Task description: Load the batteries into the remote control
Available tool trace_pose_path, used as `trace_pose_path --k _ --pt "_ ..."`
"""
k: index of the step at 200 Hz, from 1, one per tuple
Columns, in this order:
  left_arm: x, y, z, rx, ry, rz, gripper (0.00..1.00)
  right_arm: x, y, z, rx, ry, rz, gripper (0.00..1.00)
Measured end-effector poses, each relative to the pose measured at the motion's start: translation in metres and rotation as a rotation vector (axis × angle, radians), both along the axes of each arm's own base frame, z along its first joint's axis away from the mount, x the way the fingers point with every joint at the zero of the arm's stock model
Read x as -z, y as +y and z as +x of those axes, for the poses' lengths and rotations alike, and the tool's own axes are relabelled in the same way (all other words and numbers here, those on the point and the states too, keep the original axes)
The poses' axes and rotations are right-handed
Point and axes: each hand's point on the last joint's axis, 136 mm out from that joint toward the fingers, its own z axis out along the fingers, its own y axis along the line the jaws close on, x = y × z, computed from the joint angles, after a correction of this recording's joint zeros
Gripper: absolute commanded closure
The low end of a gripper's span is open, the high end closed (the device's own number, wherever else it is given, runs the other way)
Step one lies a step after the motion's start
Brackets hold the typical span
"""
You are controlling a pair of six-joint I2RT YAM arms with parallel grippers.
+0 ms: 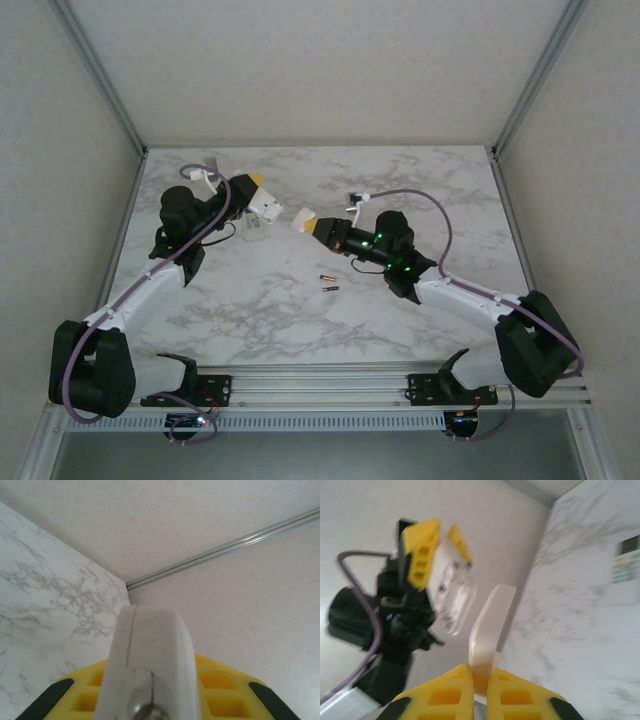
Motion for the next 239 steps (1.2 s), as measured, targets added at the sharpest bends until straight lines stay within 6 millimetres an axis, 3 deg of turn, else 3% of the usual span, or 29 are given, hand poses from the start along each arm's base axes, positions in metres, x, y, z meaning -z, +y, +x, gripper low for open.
trace_pose_path --k 30,47,64,78,97,113,136,157,192,213,239 --pt "0.008 0.003 -0.005 -0.014 0.005 0.014 1.0 0.031 -0.06 0.049 0.184 0.015 -0.142 0.94" --pt "0.018 0.004 -0.008 -0.017 0.024 0.025 1.0 0.069 -0.094 0.079 0.264 0.084 -0.207 0.95" --pt "0.029 0.005 -0.009 -0.025 0.042 0.039 1.0 0.121 -0.119 0.101 0.303 0.191 -0.268 0.95" --pt "0.036 0.006 -0.009 -0.028 0.055 0.046 1.0 0.161 -0.13 0.107 0.307 0.279 -0.311 0.95" --pt "0.043 0.004 -0.011 -0.028 0.068 0.051 1.0 0.202 -0.134 0.108 0.296 0.362 -0.333 0.96" --pt "0.046 0.002 -0.012 -0.022 0.072 0.057 1.0 0.22 -0.135 0.105 0.286 0.39 -0.318 0.94" --pt "0.054 -0.002 -0.01 -0.012 0.084 0.07 1.0 0.238 -0.145 0.088 0.313 0.443 -0.321 0.79" --pt "0.067 -0.006 -0.006 -0.012 0.112 0.086 1.0 0.234 -0.158 0.075 0.359 0.45 -0.32 0.72" --pt "0.089 -0.024 0.006 -0.026 0.163 0.134 1.0 0.22 -0.185 0.047 0.452 0.485 -0.382 0.49" --pt "0.103 -0.041 0.016 -0.051 0.19 0.168 1.0 0.183 -0.199 0.039 0.504 0.401 -0.43 0.4" --pt "0.136 -0.057 0.037 -0.124 0.264 0.201 1.0 0.119 -0.204 0.041 0.55 0.229 -0.479 0.36"
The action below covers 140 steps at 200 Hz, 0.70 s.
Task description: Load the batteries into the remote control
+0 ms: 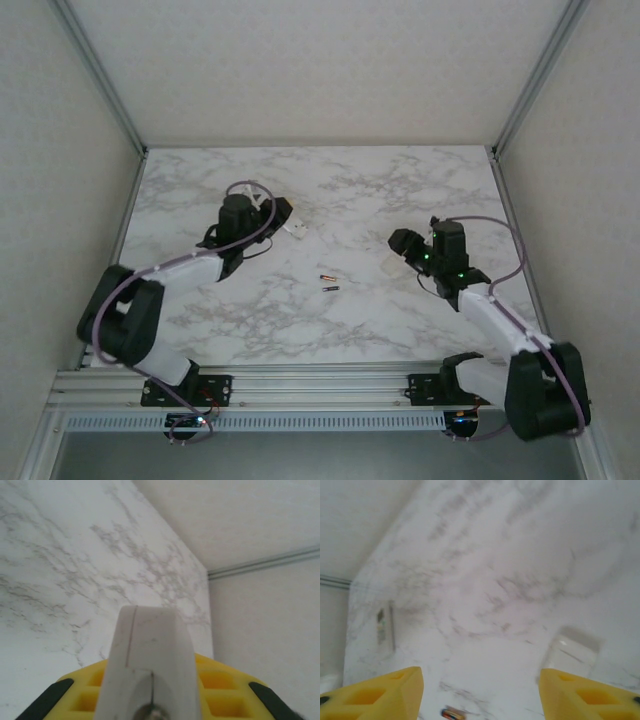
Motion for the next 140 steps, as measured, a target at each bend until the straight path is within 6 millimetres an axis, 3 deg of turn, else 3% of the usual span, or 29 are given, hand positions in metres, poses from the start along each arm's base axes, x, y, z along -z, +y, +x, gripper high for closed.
trace_pose_path --k 24,50,62,98,140 --pt "0.044 -0.009 0.019 -0.091 0.075 0.03 1.0 -0.04 0.008 0.0 -0.036 -0.069 -0.045 0.34" --pt "0.076 -0.021 0.031 -0.167 0.117 0.06 0.95 -0.046 0.023 -0.008 -0.093 -0.051 -0.08 0.34" --pt "0.083 -0.027 0.035 -0.198 0.12 0.065 0.92 -0.042 0.027 -0.012 -0.109 -0.028 -0.092 0.34" --pt "0.087 -0.045 0.045 -0.268 0.1 0.069 0.68 -0.032 0.024 -0.019 -0.111 0.02 -0.109 0.34" --pt "0.101 -0.043 0.036 -0.33 0.129 0.074 0.57 -0.035 0.02 -0.028 -0.108 0.023 -0.11 0.33"
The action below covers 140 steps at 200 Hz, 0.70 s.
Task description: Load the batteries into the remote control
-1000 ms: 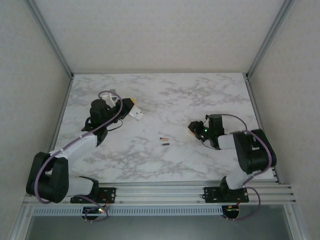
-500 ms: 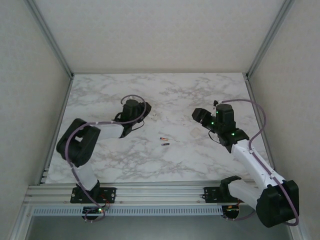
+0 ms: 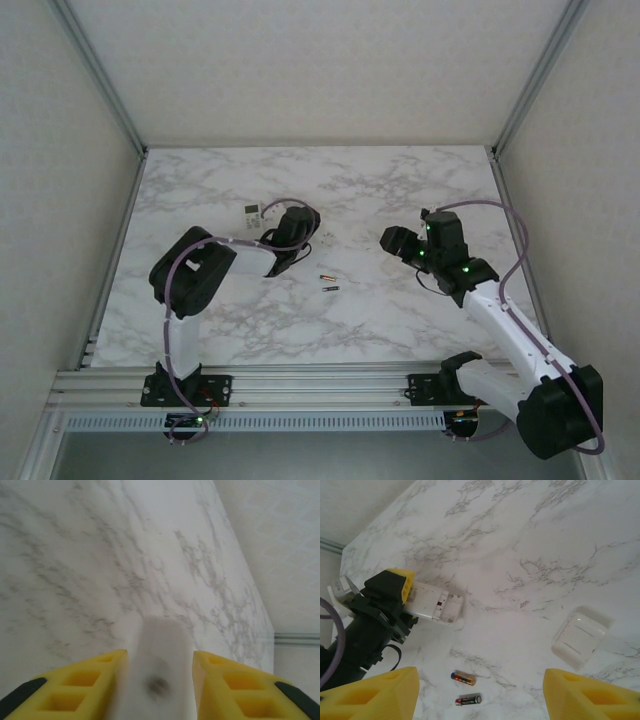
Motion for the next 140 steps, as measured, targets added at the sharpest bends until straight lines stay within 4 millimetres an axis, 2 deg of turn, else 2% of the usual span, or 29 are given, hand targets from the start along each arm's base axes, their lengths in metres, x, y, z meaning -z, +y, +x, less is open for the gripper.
trace_pose_path --k 22,35,60,81,97,109,130,140 --pt "0.02 0.016 -0.027 -0.029 0.052 0.033 0.54 -0.005 -0.002 -0.005 0.003 -0.007 0.008 0.33" --pt "0.025 0.024 -0.046 -0.034 0.072 0.047 0.47 -0.007 -0.002 -0.006 0.005 -0.01 0.012 0.33" --pt "0.005 0.038 -0.072 -0.055 0.058 0.074 0.43 -0.006 -0.003 -0.007 0.014 -0.002 0.02 0.33" --pt "-0.029 0.054 -0.081 -0.082 0.002 0.113 0.42 -0.005 -0.002 -0.007 0.014 0.003 0.02 0.33" --pt "-0.054 0.061 -0.079 -0.065 -0.036 0.178 0.41 0.0 0.0 -0.006 0.006 0.017 0.014 0.33" --pt "-0.068 0.059 -0.068 -0.017 -0.029 0.259 0.4 0.01 0.005 -0.006 -0.02 0.048 -0.007 0.33" --pt "-0.087 0.044 -0.029 0.127 -0.003 0.381 0.37 0.032 0.025 -0.008 -0.118 0.127 -0.07 0.34" --pt "-0.089 0.04 -0.012 0.209 0.014 0.426 0.37 0.041 0.037 -0.01 -0.182 0.157 -0.108 0.34"
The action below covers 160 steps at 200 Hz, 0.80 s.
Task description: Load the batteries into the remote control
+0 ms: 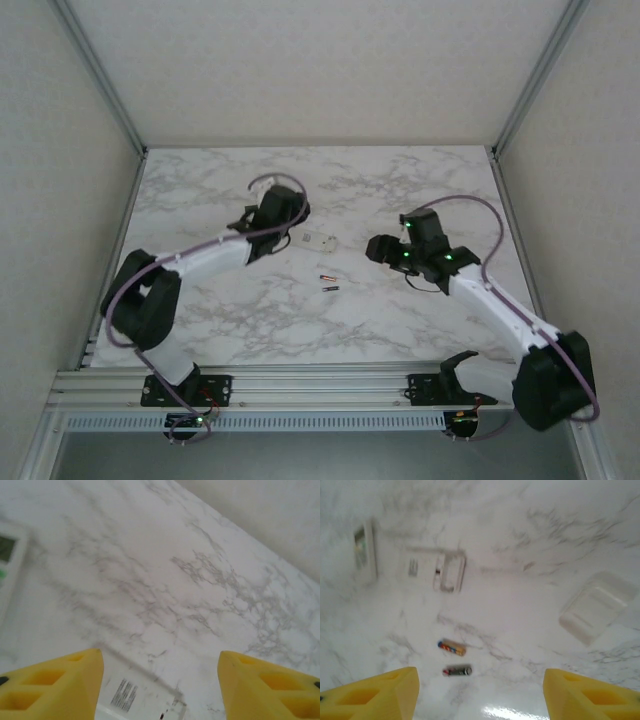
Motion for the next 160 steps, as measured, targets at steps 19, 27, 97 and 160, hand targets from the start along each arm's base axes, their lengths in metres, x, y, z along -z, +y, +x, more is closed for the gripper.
trace_pose_path --k 19,27,97,160 --pt "0.014 -0.002 0.017 0.134 0.09 0.079 0.37 0.01 0.025 -0.004 -0.136 0.031 -0.071 0.35" --pt "0.024 -0.001 0.022 0.181 0.132 0.112 0.37 0.013 0.035 -0.004 -0.194 0.038 -0.098 0.36" --pt "0.127 0.002 0.008 0.378 0.441 0.169 0.36 0.058 0.096 0.001 -0.568 0.1 -0.281 0.42" --pt "0.127 -0.005 0.005 0.416 0.432 0.105 0.42 0.096 0.122 -0.014 -0.765 0.148 -0.363 0.46"
